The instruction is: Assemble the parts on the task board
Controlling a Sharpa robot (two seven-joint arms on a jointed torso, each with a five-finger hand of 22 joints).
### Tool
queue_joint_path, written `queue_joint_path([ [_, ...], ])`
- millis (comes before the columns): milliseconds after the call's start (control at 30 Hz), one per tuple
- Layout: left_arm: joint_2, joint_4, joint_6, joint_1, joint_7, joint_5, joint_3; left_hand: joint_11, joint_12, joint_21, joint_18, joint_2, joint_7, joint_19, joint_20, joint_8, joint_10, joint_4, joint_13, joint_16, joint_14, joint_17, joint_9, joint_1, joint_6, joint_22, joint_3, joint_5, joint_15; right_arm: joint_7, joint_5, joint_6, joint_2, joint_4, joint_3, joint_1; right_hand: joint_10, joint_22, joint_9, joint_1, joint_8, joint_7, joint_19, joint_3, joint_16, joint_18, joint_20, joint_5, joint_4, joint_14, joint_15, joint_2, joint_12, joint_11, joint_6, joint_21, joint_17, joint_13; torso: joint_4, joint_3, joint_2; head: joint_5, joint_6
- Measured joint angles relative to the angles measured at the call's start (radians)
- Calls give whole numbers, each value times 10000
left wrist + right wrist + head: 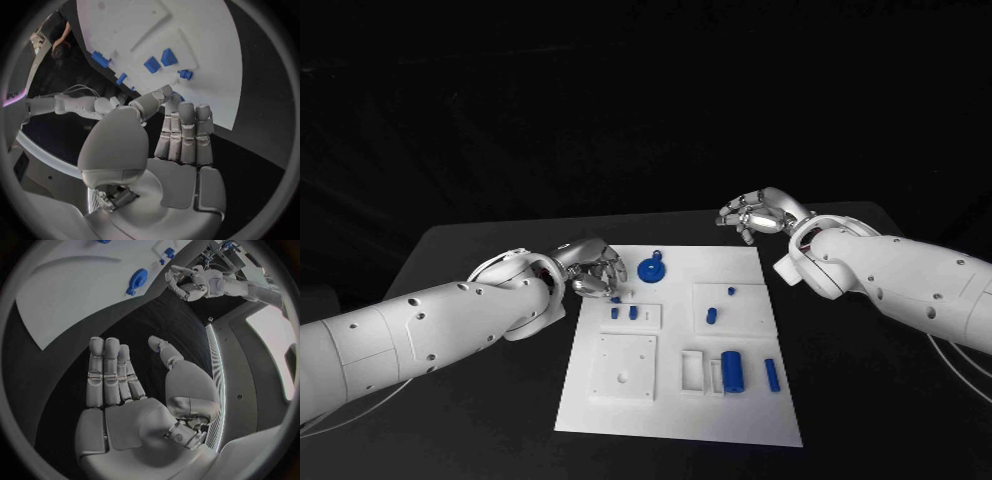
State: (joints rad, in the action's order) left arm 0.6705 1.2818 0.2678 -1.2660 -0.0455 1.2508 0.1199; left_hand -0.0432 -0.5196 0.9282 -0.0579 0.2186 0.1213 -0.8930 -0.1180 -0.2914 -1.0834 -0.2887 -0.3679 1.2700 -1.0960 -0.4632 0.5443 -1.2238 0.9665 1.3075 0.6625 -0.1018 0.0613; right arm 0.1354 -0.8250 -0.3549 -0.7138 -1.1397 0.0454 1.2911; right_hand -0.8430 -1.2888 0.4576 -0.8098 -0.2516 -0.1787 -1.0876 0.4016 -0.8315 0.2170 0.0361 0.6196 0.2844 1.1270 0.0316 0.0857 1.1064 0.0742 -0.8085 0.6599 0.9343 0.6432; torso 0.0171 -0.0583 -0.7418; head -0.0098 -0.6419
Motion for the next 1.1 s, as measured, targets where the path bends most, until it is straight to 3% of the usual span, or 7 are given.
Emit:
queue_joint_path([
  [233,174,43,-135,8,3,899,7,-106,54,-29,37,0,36,17,17,0,212,32,28,-39,52,0,-1,0,-36,-1,-154,-14,-52,0,3,0,-19,-6,3,-15,-4,0,0,0,0,0,0,0,0,0,0,0,0,0,0,0,0,5,0,0,0,-1,12,12,0,22,7],
  [433,176,50,-217,8,14,1220,7,-107,53,-69,42,-56,36,17,17,0,212,53,39,-39,53,0,-2,-55,-36,-2,-257,448,-53,3,3,2,-13,-7,3,-37,-5,0,0,0,0,1,0,0,0,0,0,0,0,0,0,0,0,6,-1,1,0,-2,12,25,-1,23,10],
  [800,105,-19,-295,8,56,1543,6,-90,54,-69,48,-98,-9,17,18,-40,195,111,38,-38,54,-23,28,-90,41,6,-370,487,-54,3,4,5,-6,-5,0,-51,-7,-12,0,0,0,2,0,0,0,0,0,0,0,0,0,0,-1,7,-2,2,0,-3,12,25,-3,63,-9],
  [1100,-167,-293,-353,6,162,1856,11,-77,53,-69,49,-240,-105,16,19,-157,183,196,65,-39,54,-35,68,52,288,4,-456,487,-54,3,5,6,2,-5,3,-52,-8,-13,0,0,0,14,0,0,0,0,0,0,0,0,0,0,-2,8,-14,2,0,-5,5,7,1,93,-16],
])
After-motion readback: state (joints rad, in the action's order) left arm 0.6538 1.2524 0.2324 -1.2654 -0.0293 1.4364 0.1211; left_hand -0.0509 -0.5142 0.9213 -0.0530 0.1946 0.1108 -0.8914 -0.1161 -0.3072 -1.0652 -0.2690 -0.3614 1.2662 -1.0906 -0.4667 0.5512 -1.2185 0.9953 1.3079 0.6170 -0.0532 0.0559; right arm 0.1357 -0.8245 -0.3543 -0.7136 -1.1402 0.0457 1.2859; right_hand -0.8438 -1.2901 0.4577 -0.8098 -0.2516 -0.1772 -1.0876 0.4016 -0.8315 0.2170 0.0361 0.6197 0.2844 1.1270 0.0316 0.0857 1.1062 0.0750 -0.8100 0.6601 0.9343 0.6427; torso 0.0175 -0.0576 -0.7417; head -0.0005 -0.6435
